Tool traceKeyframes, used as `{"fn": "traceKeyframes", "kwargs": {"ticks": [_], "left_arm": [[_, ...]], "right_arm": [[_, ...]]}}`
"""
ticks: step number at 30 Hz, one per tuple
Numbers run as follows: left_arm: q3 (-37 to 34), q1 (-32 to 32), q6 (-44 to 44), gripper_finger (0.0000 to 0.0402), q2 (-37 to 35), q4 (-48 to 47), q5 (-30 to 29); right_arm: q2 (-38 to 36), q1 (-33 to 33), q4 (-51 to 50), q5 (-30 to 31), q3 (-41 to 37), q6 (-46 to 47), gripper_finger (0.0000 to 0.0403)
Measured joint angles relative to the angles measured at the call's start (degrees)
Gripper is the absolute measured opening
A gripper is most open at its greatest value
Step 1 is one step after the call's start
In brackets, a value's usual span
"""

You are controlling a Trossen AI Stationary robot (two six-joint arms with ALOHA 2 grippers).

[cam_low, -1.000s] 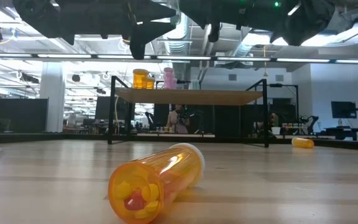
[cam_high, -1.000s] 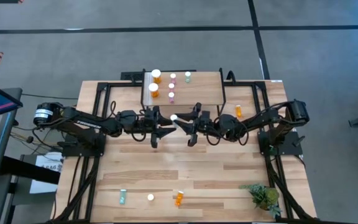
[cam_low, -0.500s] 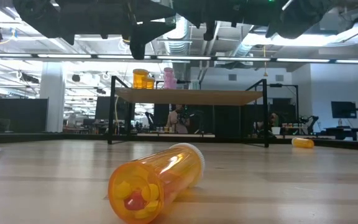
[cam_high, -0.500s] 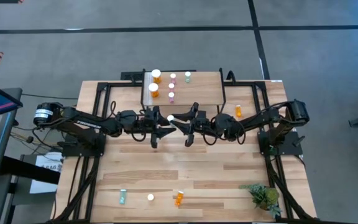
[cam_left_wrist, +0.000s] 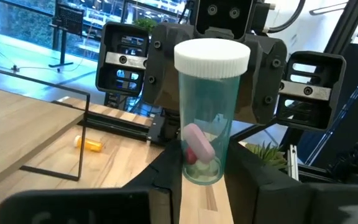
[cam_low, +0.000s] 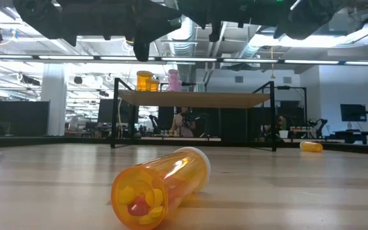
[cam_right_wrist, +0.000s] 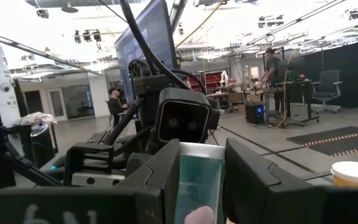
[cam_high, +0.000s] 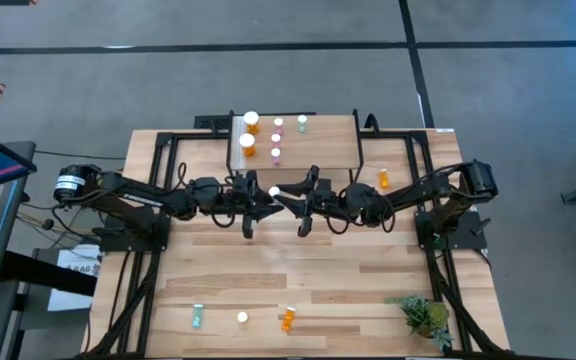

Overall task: Pick and place medicine bottles onto shelf by color
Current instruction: Put the top small blue pill bottle aligned with other small blue pill bottle on the shelf

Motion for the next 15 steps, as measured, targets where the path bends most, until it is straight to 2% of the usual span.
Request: {"fn": "traceKeyframes", "kwargs": {"ticks": [6,12,15], "left_arm": [[0.0,0.0,0.0,0.0089,0.0,-2.1,0.0],[0.0,0.6,0.0,0.0081,0.0,-5.5,0.3],[0.0,1.0,0.0,0.0077,0.0,-6.8,0.9]], "right_arm": [[0.0,0.0,-2.1,0.0,0.0,0.0,0.0134],[0.0,0.0,-5.7,0.0,0.0,0.4,0.0136],[0.0,0.0,-7.4,-0.2,0.0,1.6,0.0149]]}}
